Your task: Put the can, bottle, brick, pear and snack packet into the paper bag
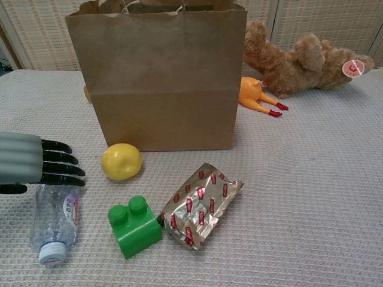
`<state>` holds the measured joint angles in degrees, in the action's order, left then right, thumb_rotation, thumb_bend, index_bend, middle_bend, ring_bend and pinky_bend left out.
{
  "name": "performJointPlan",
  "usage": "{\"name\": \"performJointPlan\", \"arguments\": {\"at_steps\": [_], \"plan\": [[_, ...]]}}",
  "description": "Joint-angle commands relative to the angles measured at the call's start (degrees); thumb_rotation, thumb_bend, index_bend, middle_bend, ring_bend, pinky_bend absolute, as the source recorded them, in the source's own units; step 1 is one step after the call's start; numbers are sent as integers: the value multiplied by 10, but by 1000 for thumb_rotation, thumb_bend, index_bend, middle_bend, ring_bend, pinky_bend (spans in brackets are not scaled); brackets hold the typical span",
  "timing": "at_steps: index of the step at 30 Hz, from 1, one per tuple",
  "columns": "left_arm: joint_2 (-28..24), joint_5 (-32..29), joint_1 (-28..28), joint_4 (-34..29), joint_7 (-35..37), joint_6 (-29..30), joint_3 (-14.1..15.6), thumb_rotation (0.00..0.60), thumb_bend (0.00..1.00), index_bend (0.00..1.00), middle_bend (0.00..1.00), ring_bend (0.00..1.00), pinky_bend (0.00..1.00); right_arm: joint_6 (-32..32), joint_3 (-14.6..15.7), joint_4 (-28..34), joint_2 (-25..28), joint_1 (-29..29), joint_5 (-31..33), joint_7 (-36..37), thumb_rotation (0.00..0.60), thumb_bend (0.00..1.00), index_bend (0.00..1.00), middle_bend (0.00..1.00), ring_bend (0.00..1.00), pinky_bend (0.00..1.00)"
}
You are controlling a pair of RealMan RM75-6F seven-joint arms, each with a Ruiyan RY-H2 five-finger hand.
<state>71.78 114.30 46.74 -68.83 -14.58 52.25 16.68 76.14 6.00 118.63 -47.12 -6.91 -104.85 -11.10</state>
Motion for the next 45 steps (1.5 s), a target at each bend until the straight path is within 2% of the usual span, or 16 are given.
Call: {"name": "performJointPlan", "arguments": {"at_steps": [1,4,10,19,26,29,32,34,39,41,43,45], "plan": [[-4,-5,-1,-6,-7,-2,-2,600,599,550,642,609,701,1,0,0,1,1,-1,1,600,16,0,0,0,0],[-9,-9,-2,-11,-13,0,-4,600,654,619,716,677,754,2,1,0,1,1,-3,3,600,17,0,0,0,0],[-33,-26,-7,-24,-25,15,-19,600,696,664,768,719,785,5,2,0,2,2,-7,6,600,17,0,0,0,0],[-66,-38,-21,-26,-36,37,-26,600,715,698,806,750,812,8,5,1,5,3,-13,10,600,17,0,0,0,0],[-94,-68,-38,-23,-45,68,-50,600,715,700,806,750,811,10,6,2,7,4,-16,12,600,17,0,0,0,0],[-127,-140,-69,-20,-32,126,-102,600,715,701,805,750,809,14,7,3,7,7,-23,7,600,17,0,0,0,0],[-124,-200,-94,-25,-24,165,-145,600,715,701,804,750,807,14,7,3,7,8,-23,5,600,17,0,0,0,0],[-111,-234,-109,-22,-16,197,-175,600,715,702,803,750,806,16,8,2,6,9,-26,5,600,17,0,0,0,0],[-43,-354,-143,-41,33,283,-275,600,712,704,805,749,802,15,9,3,4,10,-30,1,600,17,0,0,0,0],[-19,-400,-149,-64,57,303,-315,600,712,704,805,749,804,14,9,3,3,10,-30,-2,600,17,0,0,0,0],[-6,-435,-151,-91,75,309,-342,600,712,703,806,749,806,13,9,3,2,10,-29,-4,600,17,0,0,0,0],[-3,-475,-154,-144,99,299,-367,600,712,698,806,749,805,11,8,3,1,9,-28,-6,600,17,0,0,0,0]]}}
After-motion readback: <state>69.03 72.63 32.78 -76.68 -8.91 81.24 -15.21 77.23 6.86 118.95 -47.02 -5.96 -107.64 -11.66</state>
